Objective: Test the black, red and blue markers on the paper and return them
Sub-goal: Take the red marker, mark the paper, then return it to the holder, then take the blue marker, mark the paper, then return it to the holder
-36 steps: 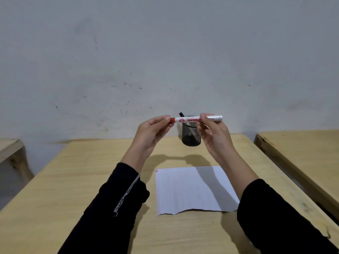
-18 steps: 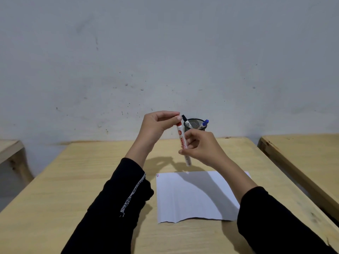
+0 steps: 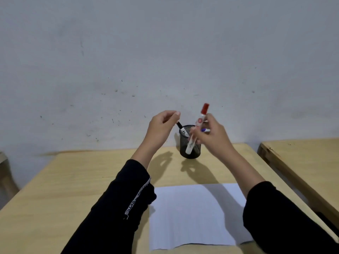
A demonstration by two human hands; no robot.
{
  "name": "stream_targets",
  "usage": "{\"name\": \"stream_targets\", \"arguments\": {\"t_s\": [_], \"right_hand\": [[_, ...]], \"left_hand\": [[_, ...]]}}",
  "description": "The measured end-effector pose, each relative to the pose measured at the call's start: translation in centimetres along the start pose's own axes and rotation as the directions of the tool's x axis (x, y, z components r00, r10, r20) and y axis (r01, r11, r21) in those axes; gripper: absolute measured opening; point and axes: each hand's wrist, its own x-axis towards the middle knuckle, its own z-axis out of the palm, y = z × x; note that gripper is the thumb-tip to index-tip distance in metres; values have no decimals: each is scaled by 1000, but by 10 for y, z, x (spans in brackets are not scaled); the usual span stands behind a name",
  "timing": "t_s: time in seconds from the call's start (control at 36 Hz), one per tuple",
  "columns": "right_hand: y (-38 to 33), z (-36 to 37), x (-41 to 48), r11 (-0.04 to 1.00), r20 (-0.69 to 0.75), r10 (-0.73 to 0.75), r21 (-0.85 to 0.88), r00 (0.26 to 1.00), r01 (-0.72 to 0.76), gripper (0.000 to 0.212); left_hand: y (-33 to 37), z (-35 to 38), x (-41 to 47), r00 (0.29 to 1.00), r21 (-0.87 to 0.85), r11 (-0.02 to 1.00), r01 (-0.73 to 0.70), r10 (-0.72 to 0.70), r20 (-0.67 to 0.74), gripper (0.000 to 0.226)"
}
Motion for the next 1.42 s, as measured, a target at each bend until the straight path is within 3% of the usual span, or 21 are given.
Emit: {"name": "stream_targets", "arguments": {"t_s": [0.19,0.28,0.39,0.53,0.58,0.69,0.75,0.86,0.97,1.06,1.14,1.25,1.42], "right_hand": [[10,-31,46,962,-280,47,271,959,32,20],[21,-28,63,958,-300,67,285,952,23,17],[40,-14,78,967,-213,140,238,967,-88,12],[61,-2,84,984,-83,153,-77,985,-159,30],[67,0,87,975,-36,176,-134,984,-179,26],[78,2,92,966,-2,229,-123,973,-227,16],[82,5,92,956,14,262,-144,965,-257,20],[85,9,88,963,-1,219,-162,976,-216,18],[84,7,78,974,-96,124,-178,988,-140,35],[82,4,70,956,-69,143,-250,987,-156,42],[80,2,65,954,9,167,-254,986,-159,31],[75,-4,64,963,-4,165,-218,986,-162,13],[66,-12,62,972,-96,198,-107,976,-208,19]], "left_hand": [[-49,1,21,987,411,901,136,-157,18,61],[-71,5,28,966,431,878,207,-253,52,78],[-88,16,34,944,401,884,240,-309,116,98],[-103,22,44,933,328,917,226,-301,199,99],[-109,23,48,931,301,930,212,-285,226,92],[-119,26,53,945,217,959,181,-231,231,56],[-123,27,53,956,189,968,167,-206,207,50],[-129,30,50,965,154,975,158,-185,184,54],[-126,35,48,970,123,986,112,-135,201,56],[-122,37,49,972,124,988,96,-120,203,51],[-117,37,51,970,153,984,88,-119,211,48],[-113,36,55,967,193,976,97,-138,215,53],[-102,37,56,967,259,960,107,-161,198,57]]}}
